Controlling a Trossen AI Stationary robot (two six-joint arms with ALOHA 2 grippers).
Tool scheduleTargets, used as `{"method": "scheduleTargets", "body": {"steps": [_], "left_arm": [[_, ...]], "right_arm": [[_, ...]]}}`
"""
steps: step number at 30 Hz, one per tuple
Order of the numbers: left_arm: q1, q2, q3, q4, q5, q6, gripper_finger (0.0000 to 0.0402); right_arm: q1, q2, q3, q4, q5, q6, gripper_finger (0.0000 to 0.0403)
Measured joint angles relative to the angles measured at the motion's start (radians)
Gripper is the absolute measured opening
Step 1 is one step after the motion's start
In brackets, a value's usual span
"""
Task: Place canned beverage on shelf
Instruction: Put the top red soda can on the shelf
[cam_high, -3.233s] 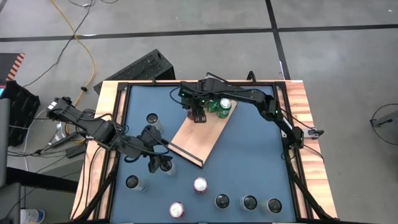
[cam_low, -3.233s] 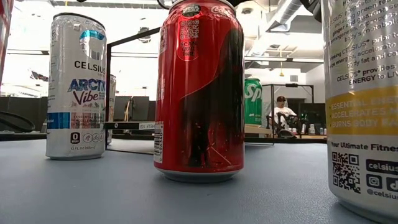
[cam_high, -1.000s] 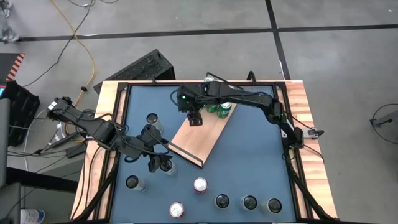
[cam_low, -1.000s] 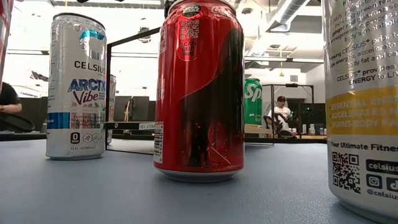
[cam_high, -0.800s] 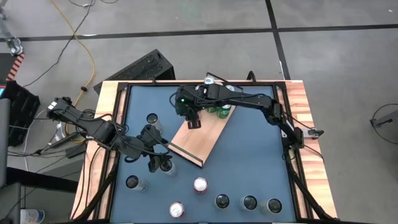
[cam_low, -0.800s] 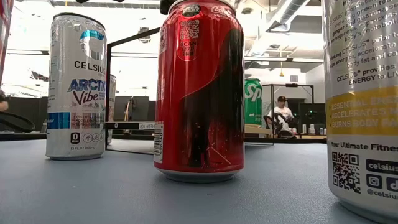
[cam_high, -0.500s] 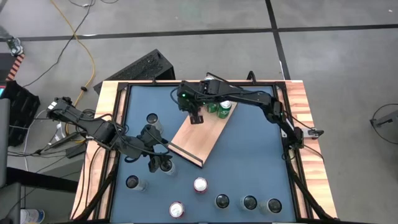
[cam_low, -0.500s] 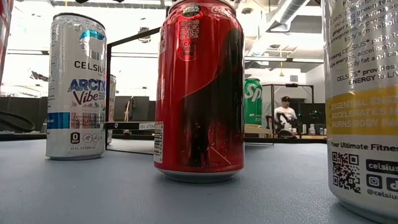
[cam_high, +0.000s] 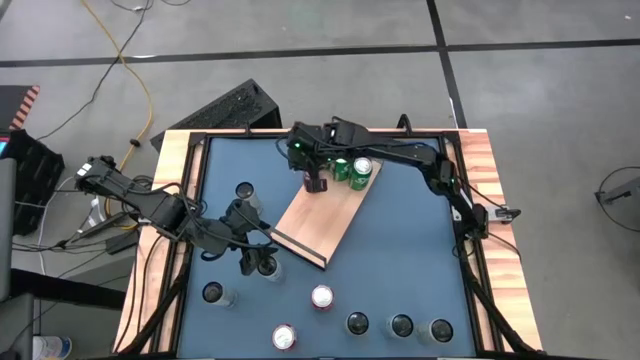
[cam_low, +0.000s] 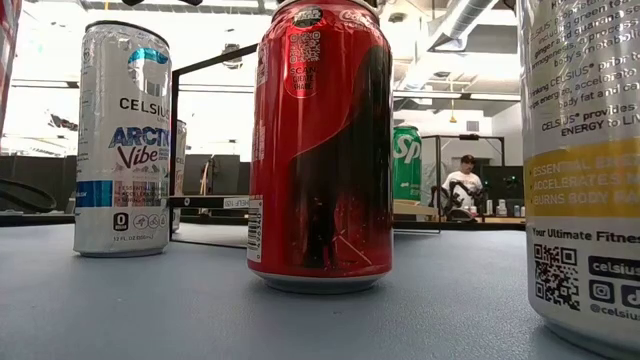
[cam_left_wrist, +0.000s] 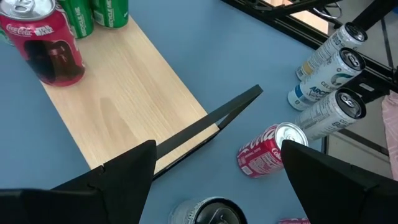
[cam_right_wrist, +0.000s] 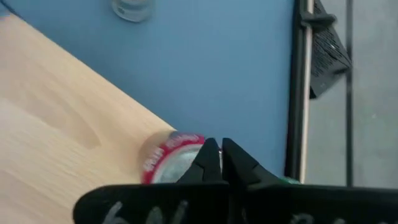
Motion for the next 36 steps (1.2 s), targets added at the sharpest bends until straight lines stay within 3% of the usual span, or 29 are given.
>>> {"method": "scheduleTargets", "body": {"steps": [6,9,14,16,36], "left_arm": [[0.0,0.0,0.0,0.0,-0.022,0.001,0.033],[0.0,0.0,0.0,0.0,-0.033,0.004,0.033],[0.0,0.0,0.0,0.0,-0.049,0.012,0.033],[0.0,0.0,0.0,0.0,-0.05,0.012,0.033],[0.0,0.001,0.0,-0.023,-0.056,0.032,0.033]], "right_arm": [[-0.018,0.0,0.0,-0.014,0.048,-0.003,0.0001],[-0.006,-0.014,0.0,0.007,-0.001,-0.043,0.0],[0.027,-0.029,0.004,0.006,-0.168,-0.114,0.0],[0.03,-0.003,0.003,-0.002,-0.179,-0.133,0.0],[0.015,0.05,0.001,-0.005,-0.036,-0.159,0.0]]}}
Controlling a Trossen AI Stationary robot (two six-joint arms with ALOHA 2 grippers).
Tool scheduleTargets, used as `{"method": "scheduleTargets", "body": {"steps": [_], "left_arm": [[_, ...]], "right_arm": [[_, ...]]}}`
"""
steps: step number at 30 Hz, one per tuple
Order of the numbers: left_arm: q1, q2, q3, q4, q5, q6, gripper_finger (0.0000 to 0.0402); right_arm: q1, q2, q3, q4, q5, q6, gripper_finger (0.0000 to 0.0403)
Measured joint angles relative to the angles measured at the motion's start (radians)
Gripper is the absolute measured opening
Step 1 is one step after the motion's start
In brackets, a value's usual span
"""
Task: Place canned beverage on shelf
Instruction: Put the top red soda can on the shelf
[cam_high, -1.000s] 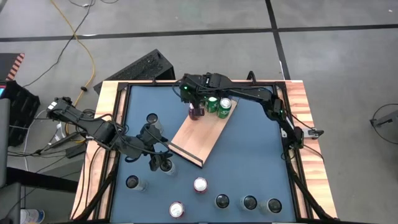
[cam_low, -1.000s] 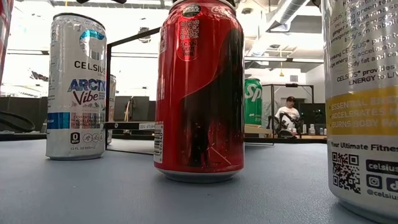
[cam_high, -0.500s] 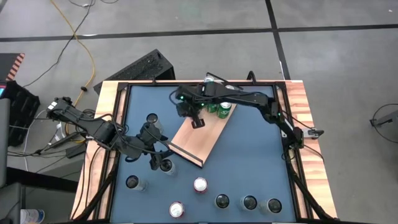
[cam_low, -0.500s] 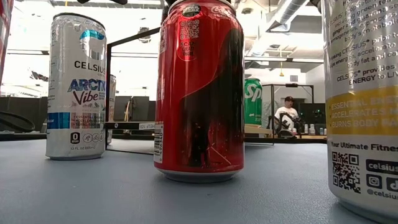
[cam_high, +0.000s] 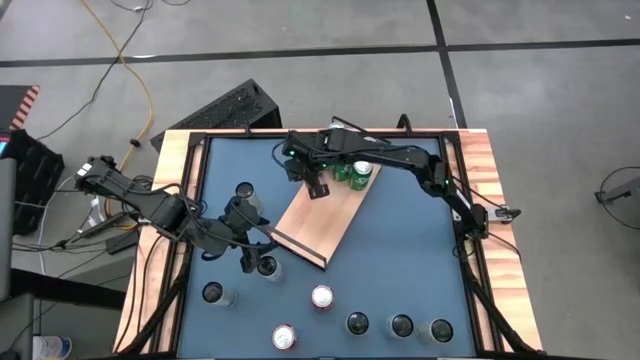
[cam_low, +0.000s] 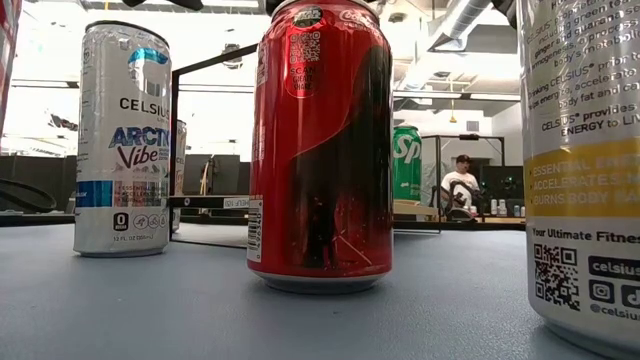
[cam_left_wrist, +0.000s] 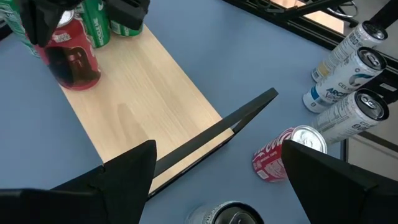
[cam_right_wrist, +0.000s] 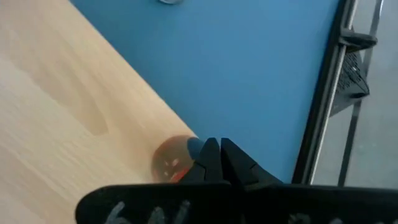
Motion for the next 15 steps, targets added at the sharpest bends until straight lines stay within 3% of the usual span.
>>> {"method": "scheduleTargets", "body": {"steps": [10,15], "left_arm": [[0.0,0.0,0.0,-0.001,-0.025,0.01,0.033],[0.0,0.003,0.0,0.0,-0.043,0.003,0.033]], "right_arm": [[-0.021,0.0,0.0,0.02,0.024,0.002,0.0],[-0.034,0.0,0.0,0.057,0.095,0.01,0.0]]}}
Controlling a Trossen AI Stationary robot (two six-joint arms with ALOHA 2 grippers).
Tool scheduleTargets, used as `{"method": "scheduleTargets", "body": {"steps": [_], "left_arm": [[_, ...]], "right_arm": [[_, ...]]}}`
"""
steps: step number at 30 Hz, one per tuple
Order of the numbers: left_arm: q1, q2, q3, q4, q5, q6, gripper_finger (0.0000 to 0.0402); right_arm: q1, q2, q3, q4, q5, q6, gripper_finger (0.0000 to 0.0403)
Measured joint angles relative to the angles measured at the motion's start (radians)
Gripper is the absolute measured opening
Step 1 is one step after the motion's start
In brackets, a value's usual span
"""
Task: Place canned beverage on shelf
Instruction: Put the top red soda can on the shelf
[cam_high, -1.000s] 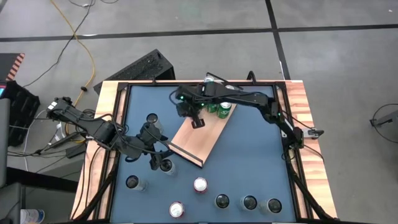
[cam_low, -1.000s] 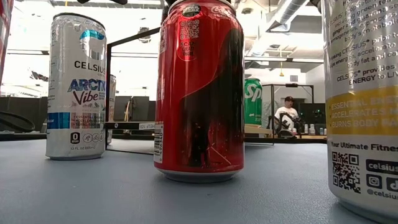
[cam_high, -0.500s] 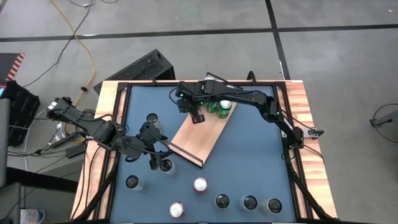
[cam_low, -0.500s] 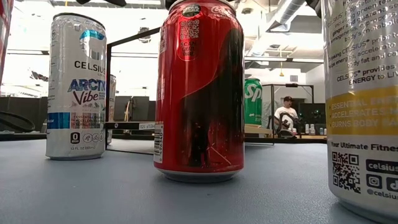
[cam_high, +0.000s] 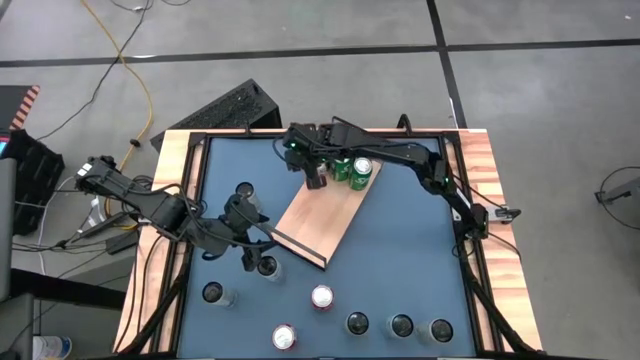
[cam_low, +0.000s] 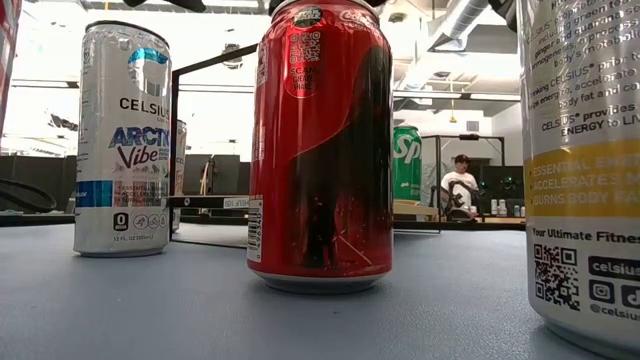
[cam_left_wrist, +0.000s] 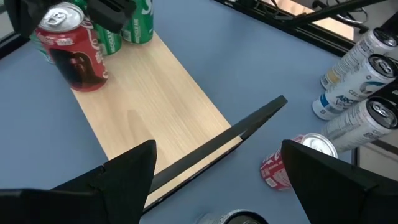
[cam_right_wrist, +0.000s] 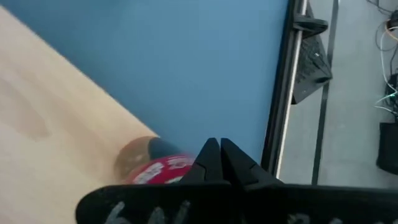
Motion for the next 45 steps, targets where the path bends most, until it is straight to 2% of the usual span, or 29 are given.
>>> {"method": "scheduleTargets", "body": {"steps": [10,14,20,25,42,45], "left_arm": [[0.0,0.0,0.0,0.0,0.001,-0.033,0.033],[0.0,0.0,0.0,-0.003,0.009,-0.041,0.033],[0.004,-0.009,0.0,-0.047,0.038,-0.057,0.033],[0.004,-0.01,0.0,-0.054,0.039,-0.014,0.033],[-0.014,-0.011,0.0,-0.067,0.049,-0.04,0.033],[-0.014,-0.011,0.0,-0.066,0.048,-0.041,0.033]], "right_arm": [[0.027,-0.034,0.019,0.028,-0.008,0.003,0.0],[0.051,-0.122,0.019,-0.061,-0.065,0.029,0.0],[0.06,-0.252,0.019,-0.292,-0.251,0.199,0.0],[0.052,-0.248,0.016,-0.404,-0.267,0.19,0.0],[0.024,-0.246,-0.325,-0.102,-0.267,0.123,0.0],[0.01,-0.249,-0.36,-0.055,-0.228,0.119,0.0]]}}
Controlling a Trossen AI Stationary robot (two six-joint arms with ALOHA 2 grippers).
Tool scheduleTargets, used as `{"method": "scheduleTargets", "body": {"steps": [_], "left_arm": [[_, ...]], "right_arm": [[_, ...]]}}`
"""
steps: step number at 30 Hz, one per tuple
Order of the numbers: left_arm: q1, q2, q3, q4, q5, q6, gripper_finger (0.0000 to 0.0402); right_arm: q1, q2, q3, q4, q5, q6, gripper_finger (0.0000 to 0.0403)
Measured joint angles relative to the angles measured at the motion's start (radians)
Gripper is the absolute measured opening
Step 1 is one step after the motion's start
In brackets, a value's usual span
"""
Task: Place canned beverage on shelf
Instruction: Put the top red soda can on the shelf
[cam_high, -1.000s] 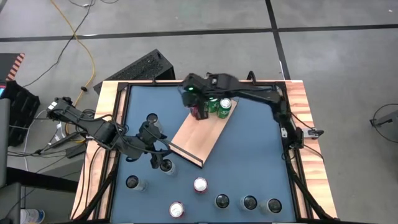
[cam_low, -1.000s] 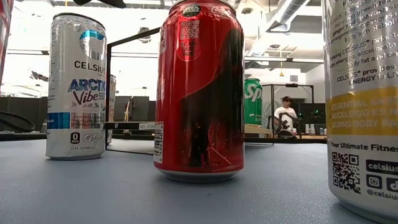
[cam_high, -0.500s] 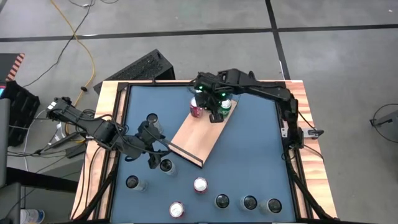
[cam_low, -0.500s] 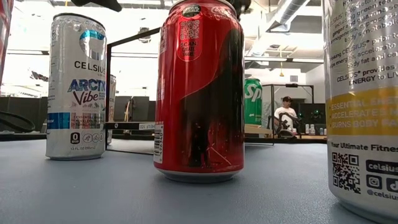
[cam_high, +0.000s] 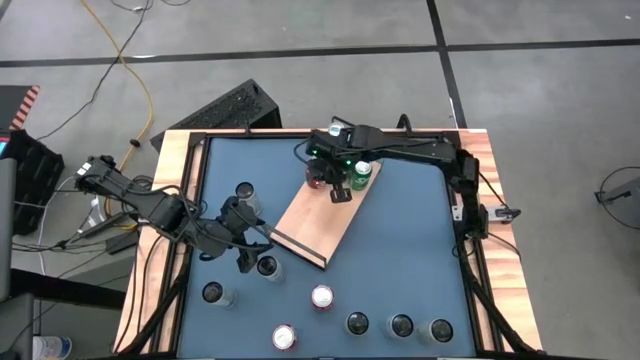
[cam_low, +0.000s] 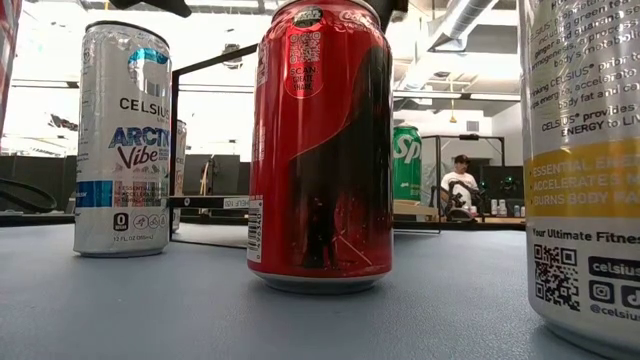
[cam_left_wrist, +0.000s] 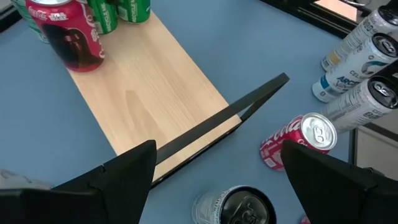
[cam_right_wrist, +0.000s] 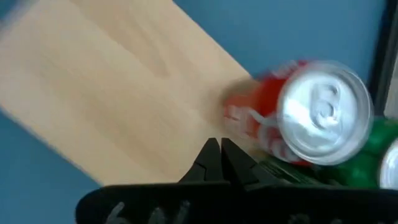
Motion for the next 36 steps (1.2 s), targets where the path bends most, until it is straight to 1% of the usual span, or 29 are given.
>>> {"method": "scheduleTargets", "body": {"steps": [2,9,13,18,22,25,27,30,36], "left_arm": [[0.0,0.0,0.0,0.004,0.0,0.0,0.033],[0.0,0.0,0.0,0.006,-0.002,-0.001,0.033],[0.0,0.0,0.0,0.006,-0.002,0.0,0.033],[0.0,0.0,0.0,0.006,-0.002,0.006,0.033],[0.0,0.0,0.0,0.005,0.003,0.016,0.033],[0.0,0.0,0.0,-0.001,0.002,0.015,0.033],[-0.001,0.0,0.0,-0.001,-0.023,0.001,0.033],[-0.013,0.0,0.0,-0.009,-0.06,-0.01,0.033],[-0.02,0.0,-0.007,-0.002,-0.075,-0.003,0.033]], "right_arm": [[-0.009,0.003,-0.018,0.013,0.021,-0.005,0.0],[-0.037,0.002,-0.016,0.077,0.025,0.001,0.0],[-0.047,0.001,-0.016,0.089,0.122,-0.001,0.0],[-0.049,0.002,-0.016,0.083,0.135,0.008,0.0],[-0.024,-0.012,0.007,0.011,0.126,0.02,0.0],[0.002,-0.018,0.067,-0.082,0.123,0.031,0.0],[0.02,-0.024,0.105,-0.138,0.122,0.025,0.0],[0.037,-0.032,0.142,-0.045,0.126,0.001,0.0],[-0.018,0.015,0.176,0.14,0.113,-0.101,0.0]]}}
